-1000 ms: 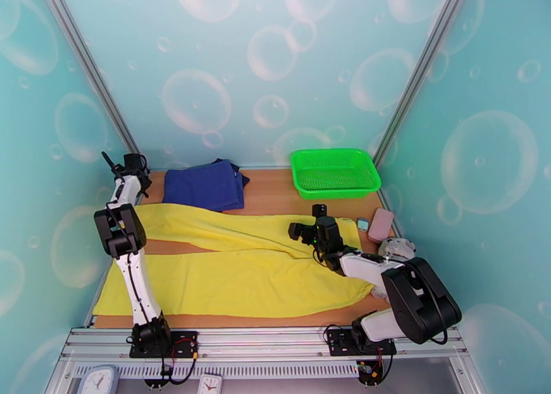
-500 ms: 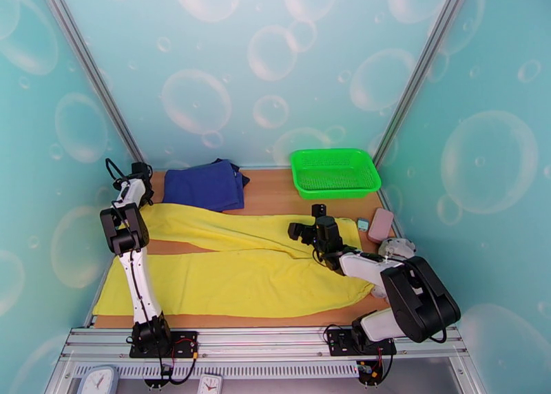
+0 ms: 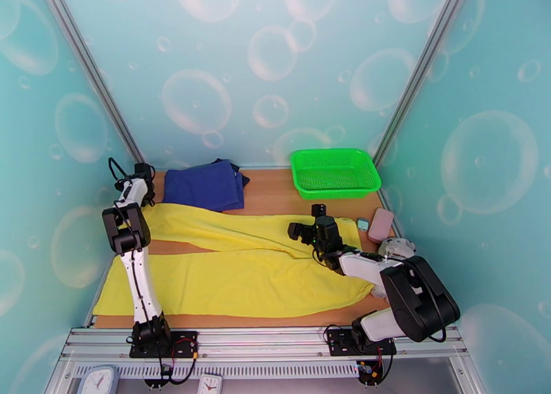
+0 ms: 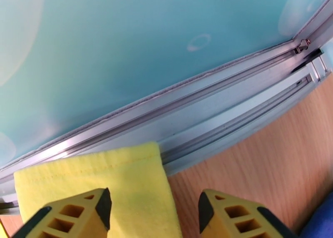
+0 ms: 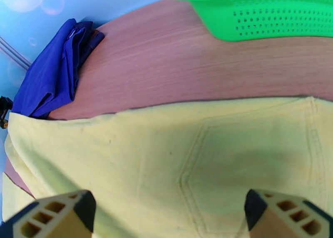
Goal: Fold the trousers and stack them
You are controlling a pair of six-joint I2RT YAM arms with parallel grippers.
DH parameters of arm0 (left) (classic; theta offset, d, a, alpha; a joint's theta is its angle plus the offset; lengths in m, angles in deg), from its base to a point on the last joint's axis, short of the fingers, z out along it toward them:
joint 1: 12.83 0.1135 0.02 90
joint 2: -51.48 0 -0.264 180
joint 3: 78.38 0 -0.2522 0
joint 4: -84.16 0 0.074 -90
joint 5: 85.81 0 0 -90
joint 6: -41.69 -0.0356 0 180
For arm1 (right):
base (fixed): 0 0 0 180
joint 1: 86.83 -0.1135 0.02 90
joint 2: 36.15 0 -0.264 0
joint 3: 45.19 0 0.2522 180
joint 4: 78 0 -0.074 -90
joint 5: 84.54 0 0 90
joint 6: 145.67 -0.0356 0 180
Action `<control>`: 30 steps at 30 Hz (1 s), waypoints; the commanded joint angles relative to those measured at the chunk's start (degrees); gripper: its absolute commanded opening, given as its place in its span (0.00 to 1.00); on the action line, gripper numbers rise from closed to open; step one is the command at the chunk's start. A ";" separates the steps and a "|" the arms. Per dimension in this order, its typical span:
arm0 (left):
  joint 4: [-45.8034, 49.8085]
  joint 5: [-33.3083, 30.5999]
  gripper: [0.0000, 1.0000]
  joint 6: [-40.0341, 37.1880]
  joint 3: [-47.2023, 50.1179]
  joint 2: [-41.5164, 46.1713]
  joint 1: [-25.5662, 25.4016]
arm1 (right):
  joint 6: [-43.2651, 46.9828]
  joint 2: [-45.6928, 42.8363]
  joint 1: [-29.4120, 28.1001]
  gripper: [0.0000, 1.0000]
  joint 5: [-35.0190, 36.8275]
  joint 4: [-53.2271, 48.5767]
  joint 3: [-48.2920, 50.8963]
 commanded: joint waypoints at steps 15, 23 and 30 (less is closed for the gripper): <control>11.12 -5.09 0.59 8.41 -3.28 -1.50 -3.69 | 0.85 1.25 -0.36 0.99 -1.35 -0.63 -2.22; 9.33 -5.45 0.59 10.69 6.10 3.35 -5.14 | 0.34 1.10 -0.36 0.99 -2.32 -0.58 -2.19; 5.04 -5.40 0.57 9.01 9.93 7.57 -3.81 | 0.36 -0.03 -0.60 0.99 -2.11 -0.71 -1.85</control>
